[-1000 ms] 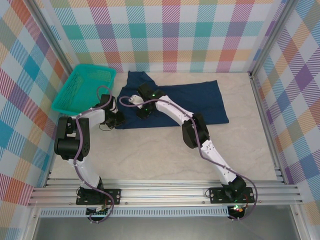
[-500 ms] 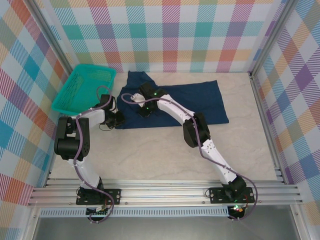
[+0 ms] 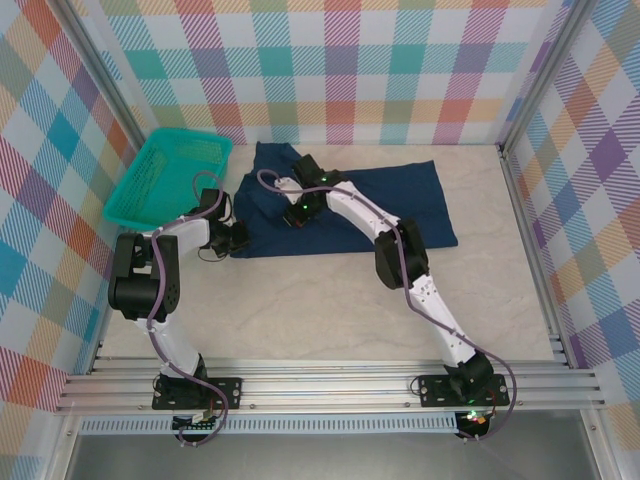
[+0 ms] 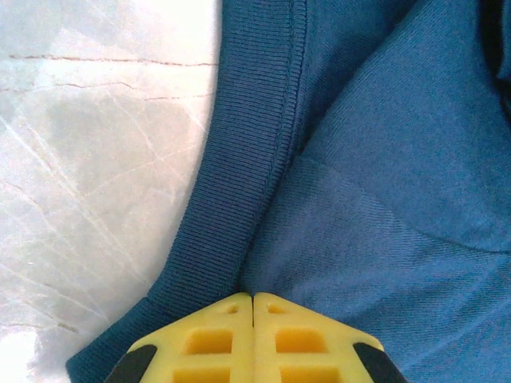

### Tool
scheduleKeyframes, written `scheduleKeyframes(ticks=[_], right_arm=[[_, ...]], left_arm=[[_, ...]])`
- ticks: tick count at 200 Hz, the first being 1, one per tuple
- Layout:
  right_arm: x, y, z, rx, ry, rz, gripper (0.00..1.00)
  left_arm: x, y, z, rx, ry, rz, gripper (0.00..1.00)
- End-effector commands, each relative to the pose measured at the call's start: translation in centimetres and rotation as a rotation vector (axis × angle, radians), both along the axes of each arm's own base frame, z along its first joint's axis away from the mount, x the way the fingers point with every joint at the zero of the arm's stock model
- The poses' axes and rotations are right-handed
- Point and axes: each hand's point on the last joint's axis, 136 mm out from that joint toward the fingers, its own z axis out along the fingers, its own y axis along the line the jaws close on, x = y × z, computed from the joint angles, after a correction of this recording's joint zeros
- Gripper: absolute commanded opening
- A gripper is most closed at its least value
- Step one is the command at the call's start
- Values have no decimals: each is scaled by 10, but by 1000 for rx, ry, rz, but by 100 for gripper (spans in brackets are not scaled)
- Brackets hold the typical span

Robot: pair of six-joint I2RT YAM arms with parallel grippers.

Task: Fold the inside-out t-shirt

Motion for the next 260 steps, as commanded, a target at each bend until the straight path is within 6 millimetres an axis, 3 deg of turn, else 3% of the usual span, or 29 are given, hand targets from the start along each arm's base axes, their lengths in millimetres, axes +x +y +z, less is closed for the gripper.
scheduleKeyframes(ticks=[1, 147, 217, 260], right_arm=[[4, 3, 52, 109, -21, -21, 1], [21, -19, 133, 187, -124, -92, 0], [36, -23, 115, 159, -102, -164, 0], [48, -23, 76, 109, -80, -205, 0]], left_arm=[[-8, 0, 9, -32, -5, 1, 0], [-32, 2, 30, -41, -38, 19, 0], [-51, 4, 15, -32, 6, 31, 0], [-54, 11, 7, 4, 20, 46, 0]])
